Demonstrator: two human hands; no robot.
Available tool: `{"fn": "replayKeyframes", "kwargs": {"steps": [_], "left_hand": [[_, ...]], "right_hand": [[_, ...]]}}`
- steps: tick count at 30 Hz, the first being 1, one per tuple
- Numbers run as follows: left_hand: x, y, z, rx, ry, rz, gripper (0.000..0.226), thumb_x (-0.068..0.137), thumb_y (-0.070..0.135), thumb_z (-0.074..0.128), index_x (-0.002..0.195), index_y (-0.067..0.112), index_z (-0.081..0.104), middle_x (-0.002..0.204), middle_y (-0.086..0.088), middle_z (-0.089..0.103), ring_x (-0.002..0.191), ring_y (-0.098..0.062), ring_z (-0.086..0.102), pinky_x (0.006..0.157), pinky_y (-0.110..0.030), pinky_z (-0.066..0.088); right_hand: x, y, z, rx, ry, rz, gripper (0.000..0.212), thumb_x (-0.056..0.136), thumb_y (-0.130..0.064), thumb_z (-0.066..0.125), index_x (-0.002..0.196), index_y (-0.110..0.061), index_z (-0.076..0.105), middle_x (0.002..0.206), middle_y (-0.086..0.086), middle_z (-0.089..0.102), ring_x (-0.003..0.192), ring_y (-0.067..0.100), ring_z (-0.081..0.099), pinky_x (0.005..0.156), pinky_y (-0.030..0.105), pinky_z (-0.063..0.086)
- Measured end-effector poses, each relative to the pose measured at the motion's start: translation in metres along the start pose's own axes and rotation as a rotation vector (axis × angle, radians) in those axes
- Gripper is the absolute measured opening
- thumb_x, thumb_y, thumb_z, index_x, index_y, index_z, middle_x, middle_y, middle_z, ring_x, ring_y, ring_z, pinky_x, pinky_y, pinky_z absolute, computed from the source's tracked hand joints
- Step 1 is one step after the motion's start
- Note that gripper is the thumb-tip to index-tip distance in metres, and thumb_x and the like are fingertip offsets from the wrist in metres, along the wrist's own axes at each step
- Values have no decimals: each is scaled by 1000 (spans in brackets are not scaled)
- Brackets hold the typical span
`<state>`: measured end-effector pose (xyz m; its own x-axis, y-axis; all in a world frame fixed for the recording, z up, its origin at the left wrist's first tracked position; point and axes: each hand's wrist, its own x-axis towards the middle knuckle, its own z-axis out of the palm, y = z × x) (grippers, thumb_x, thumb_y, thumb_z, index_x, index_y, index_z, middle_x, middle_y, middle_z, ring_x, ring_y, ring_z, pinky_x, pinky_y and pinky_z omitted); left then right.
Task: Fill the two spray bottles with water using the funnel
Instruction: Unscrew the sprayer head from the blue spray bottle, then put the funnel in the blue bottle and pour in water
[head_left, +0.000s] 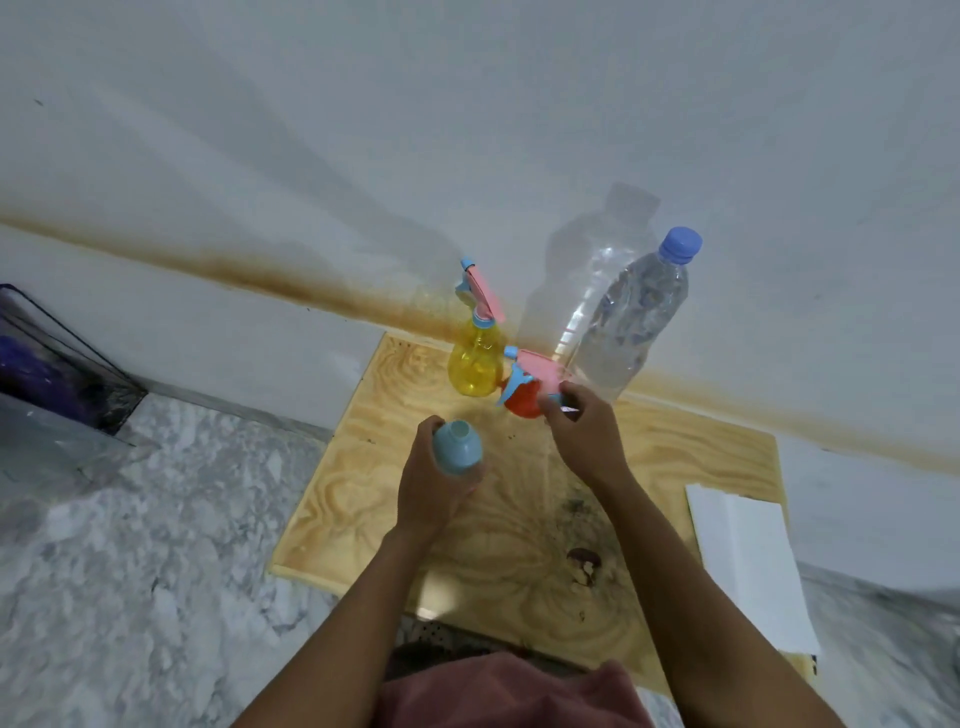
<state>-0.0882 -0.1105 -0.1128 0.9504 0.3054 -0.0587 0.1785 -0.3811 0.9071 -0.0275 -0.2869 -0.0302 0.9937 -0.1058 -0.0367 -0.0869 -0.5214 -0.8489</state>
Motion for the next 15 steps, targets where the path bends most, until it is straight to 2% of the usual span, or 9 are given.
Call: {"fn": "replayKeyframes", "kwargs": {"steps": [2,5,7,9,12,15], "left_hand": [[-3,-1,1,3,-1,15,77,61,35,90,122,26,44,113,8,56,99,-14,58,78,-29,51],[-6,4,-3,13,-14,61,80,65,33,90,129,26,43,119,15,49,106,0,50,83,-11,42],[-6,10,-7,53,-9,101,74,69,32,87,131,20,47,119,17,47,106,6,45,80,-3,36],[-6,14,-10,111,-3,133,64,74,35,81,129,18,51,116,17,48,104,3,46,78,-5,36],[-4,15,-14,153,-22,136,54,76,39,69,124,19,56,112,14,52,101,-7,53,80,-17,43],[0,13,-18,135,-46,109,47,77,36,72,119,23,57,111,11,58,100,-11,58,81,-27,50]], "right_hand": [[-2,17,8,-26,-56,66,31,93,-27,66,118,-10,68,102,-2,69,86,12,63,77,23,47],[-5,33,19,-43,-100,119,20,92,-25,66,104,-10,71,94,6,73,82,16,64,70,24,45],[-7,40,25,-5,-113,192,18,92,-23,66,102,-9,71,94,8,72,82,16,62,68,25,43],[-7,46,32,-4,-152,260,21,92,-26,65,104,-10,70,98,4,72,86,16,61,71,27,44],[-6,56,43,-21,-181,291,26,91,-31,65,97,-6,71,93,11,73,86,25,66,77,39,51],[-5,65,51,-6,-168,300,27,90,-27,64,94,-1,71,91,15,72,87,32,67,78,45,53]]}}
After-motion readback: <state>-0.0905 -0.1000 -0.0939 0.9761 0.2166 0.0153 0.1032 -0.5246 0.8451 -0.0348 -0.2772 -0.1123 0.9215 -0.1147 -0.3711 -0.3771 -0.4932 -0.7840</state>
